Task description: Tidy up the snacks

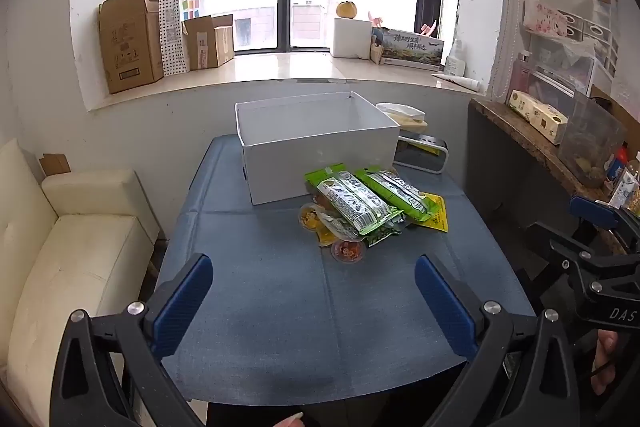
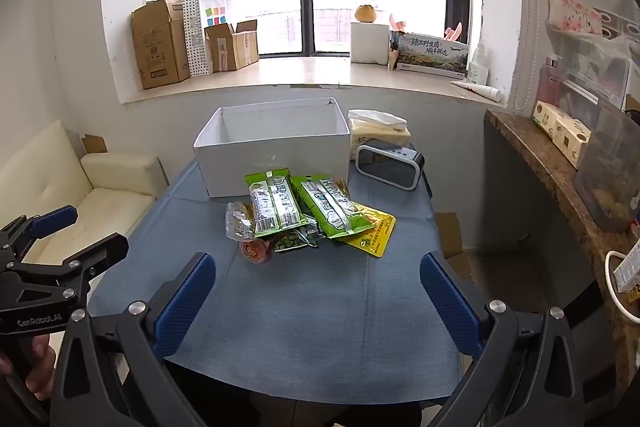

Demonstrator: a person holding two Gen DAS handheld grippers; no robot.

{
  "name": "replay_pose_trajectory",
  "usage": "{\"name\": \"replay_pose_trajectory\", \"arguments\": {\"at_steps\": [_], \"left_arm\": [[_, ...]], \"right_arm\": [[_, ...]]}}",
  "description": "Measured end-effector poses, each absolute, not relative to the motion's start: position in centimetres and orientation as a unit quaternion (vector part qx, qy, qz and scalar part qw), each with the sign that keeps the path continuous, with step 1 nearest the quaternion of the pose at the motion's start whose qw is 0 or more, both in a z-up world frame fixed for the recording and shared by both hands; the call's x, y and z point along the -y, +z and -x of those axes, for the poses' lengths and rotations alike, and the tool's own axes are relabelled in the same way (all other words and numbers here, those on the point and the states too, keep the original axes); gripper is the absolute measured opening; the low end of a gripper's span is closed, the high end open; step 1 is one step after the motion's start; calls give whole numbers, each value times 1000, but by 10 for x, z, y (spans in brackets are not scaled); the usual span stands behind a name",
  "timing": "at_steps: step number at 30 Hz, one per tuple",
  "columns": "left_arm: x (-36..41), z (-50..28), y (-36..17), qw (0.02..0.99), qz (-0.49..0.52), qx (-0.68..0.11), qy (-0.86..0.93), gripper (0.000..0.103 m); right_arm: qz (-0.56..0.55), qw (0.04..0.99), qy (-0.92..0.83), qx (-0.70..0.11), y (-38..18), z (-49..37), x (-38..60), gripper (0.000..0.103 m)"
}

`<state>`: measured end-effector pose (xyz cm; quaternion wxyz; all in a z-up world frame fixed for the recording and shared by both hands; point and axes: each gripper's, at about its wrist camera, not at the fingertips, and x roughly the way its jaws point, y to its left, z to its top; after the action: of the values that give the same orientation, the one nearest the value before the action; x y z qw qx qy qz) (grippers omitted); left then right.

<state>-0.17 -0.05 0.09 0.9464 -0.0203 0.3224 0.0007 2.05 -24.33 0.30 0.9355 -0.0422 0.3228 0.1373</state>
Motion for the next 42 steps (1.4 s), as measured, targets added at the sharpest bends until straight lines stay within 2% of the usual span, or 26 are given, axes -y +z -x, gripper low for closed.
{"name": "replay_pose_trajectory", "arguments": {"at_steps": [11,13,42], "left_arm": [[15,39,9,953,13,-301,-21,103],[2,0,3,944,21,-329,3,103],[3,-1,4,944,22,-331,1,103]], "right_arm": [[48,936,131,-322,2,-19,243,103],[48,936,131,-324,1,-19,242,103],[48,934,136,-327,-1,-20,242,103]]}}
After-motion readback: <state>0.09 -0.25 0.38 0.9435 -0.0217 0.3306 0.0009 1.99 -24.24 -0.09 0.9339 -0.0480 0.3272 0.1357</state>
